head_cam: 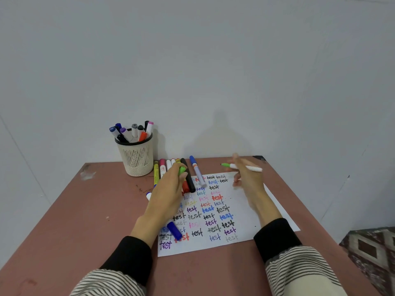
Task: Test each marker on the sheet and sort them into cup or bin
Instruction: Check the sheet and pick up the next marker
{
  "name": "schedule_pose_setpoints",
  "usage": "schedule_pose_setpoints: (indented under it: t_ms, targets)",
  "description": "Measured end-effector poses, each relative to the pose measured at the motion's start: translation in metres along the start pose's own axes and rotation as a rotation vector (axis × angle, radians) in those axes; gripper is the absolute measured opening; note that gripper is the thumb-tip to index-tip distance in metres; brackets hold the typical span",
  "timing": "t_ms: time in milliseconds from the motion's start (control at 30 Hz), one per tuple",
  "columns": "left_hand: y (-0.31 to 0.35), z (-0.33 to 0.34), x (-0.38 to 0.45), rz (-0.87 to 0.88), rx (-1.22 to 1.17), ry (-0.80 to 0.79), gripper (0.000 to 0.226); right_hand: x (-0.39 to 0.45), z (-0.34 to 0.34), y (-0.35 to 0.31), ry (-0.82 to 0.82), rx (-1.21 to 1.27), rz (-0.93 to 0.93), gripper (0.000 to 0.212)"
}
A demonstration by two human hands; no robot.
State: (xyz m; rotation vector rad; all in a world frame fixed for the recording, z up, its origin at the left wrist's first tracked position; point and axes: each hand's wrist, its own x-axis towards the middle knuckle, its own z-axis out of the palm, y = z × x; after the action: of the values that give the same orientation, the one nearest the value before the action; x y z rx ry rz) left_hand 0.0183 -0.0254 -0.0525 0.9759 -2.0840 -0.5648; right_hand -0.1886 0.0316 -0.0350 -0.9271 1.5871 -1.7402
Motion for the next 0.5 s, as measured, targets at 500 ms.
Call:
schedule_pose_setpoints:
  t_ms: [500]
  targets:
    - [-0.001, 0.000, -0.001, 0.035, 0.153, -0.011, 0.026, 0.004, 0.001, 0.020, 0.052, -0.334, -0.109, 0.040]
